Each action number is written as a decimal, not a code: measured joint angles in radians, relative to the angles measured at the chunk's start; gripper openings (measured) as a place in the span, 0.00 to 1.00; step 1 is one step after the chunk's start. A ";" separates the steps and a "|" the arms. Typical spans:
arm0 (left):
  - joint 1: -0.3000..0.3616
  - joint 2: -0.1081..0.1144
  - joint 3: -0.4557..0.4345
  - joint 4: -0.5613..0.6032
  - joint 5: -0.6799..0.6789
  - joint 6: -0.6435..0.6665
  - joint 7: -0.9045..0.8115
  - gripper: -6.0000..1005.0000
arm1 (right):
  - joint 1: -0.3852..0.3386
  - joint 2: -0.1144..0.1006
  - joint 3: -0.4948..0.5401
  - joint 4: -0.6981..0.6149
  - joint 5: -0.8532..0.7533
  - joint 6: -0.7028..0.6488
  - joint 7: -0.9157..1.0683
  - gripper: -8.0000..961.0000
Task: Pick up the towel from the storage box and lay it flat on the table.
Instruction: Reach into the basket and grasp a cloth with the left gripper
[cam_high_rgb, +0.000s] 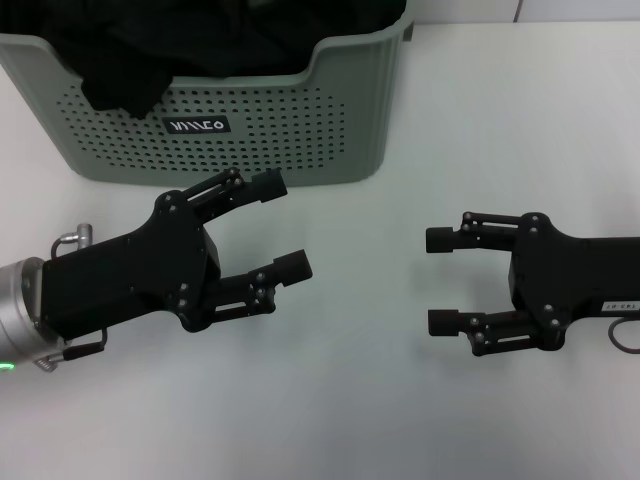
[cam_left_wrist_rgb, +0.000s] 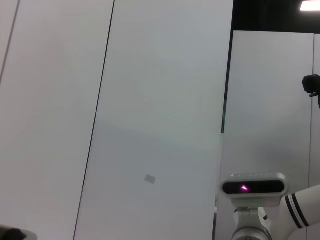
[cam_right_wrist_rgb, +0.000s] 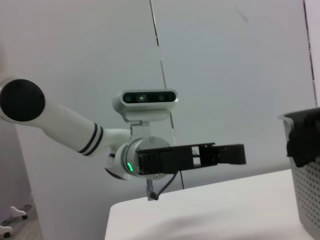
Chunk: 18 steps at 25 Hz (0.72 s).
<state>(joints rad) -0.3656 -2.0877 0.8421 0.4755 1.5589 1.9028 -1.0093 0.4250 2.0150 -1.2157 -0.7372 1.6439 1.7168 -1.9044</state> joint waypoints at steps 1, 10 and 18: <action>0.000 0.000 0.000 0.000 0.000 0.000 0.000 0.83 | 0.000 0.000 0.000 -0.004 0.001 0.004 -0.002 0.84; 0.005 0.004 0.000 0.000 0.002 -0.005 -0.002 0.83 | -0.013 0.004 -0.020 -0.077 0.008 0.057 -0.096 0.84; -0.026 -0.003 -0.118 0.005 -0.250 -0.106 -0.035 0.82 | -0.028 0.002 -0.017 -0.065 0.027 0.035 -0.107 0.83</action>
<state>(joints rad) -0.3917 -2.0903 0.7242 0.4805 1.3091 1.7964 -1.0441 0.3969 2.0169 -1.2324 -0.8022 1.6704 1.7514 -2.0112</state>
